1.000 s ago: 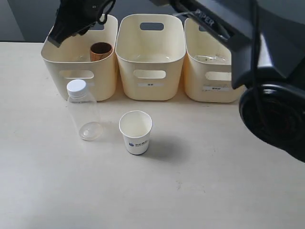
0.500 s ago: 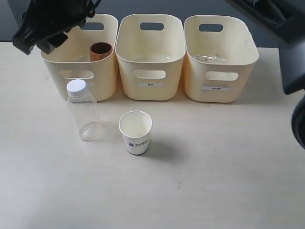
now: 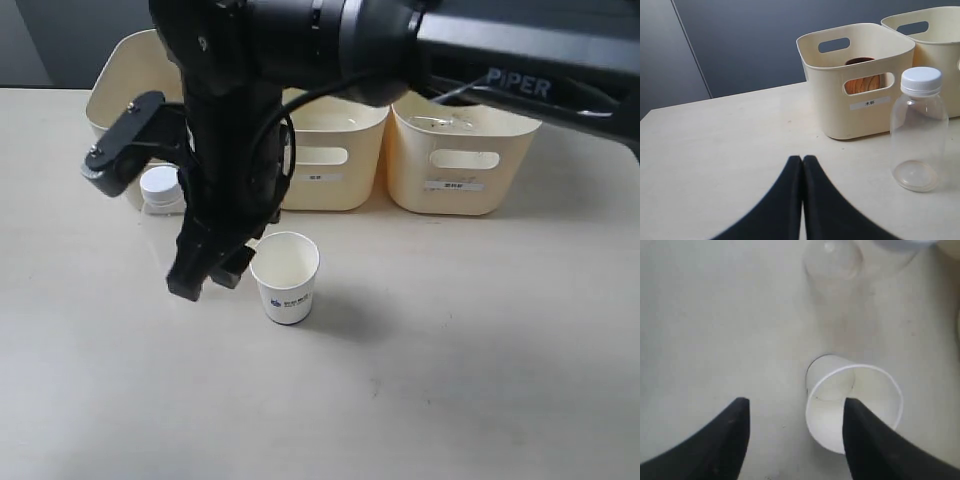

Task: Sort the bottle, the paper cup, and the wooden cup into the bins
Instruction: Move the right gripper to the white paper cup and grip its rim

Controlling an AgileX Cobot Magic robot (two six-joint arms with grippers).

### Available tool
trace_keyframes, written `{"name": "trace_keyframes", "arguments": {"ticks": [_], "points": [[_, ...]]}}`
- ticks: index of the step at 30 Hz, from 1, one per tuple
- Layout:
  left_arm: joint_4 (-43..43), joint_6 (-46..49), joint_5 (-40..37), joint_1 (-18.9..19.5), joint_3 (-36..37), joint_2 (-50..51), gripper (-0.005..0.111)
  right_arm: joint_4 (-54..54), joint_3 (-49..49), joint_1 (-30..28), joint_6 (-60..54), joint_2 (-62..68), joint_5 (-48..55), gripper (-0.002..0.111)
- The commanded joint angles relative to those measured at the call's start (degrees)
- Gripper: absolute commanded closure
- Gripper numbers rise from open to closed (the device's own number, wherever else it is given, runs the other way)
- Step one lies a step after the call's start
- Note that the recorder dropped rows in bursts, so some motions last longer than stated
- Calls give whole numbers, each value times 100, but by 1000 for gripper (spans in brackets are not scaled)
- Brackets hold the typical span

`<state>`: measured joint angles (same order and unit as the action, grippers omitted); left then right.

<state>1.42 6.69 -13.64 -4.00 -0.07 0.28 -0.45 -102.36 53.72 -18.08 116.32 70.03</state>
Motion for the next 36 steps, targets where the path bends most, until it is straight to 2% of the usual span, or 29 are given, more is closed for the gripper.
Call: {"name": "trace_keyframes", "arguments": {"ticks": [1, 12, 24, 26, 28, 29, 30, 31, 36], "points": [[-16, -11, -9, -20, 7, -28, 107, -40, 484, 3, -34, -69, -6, 54], [-16, -11, -9, -20, 7, -28, 107, -99, 744, 3, -96, 23, -46, 54], [-16, -11, -9, -20, 7, -28, 107, -591, 744, -7, -138, 421, -618, 54], [-16, -11, -9, -20, 7, -28, 107, -591, 744, -7, -138, 421, -618, 61], [-16, -11, -9, -20, 7, -28, 107, -591, 744, -7, -138, 421, -573, 80], [-16, -11, -9, -20, 7, -28, 107, -591, 744, -7, -150, 421, -573, 95], [-16, -11, -9, -20, 7, -28, 107, -604, 744, -7, -198, 421, -573, 105], [-16, -11, -9, -20, 7, -28, 107, -661, 744, -7, -350, 421, -535, 108], [-16, -11, -9, -20, 7, -28, 107, -893, 744, -7, -444, 347, -399, 109]]}}
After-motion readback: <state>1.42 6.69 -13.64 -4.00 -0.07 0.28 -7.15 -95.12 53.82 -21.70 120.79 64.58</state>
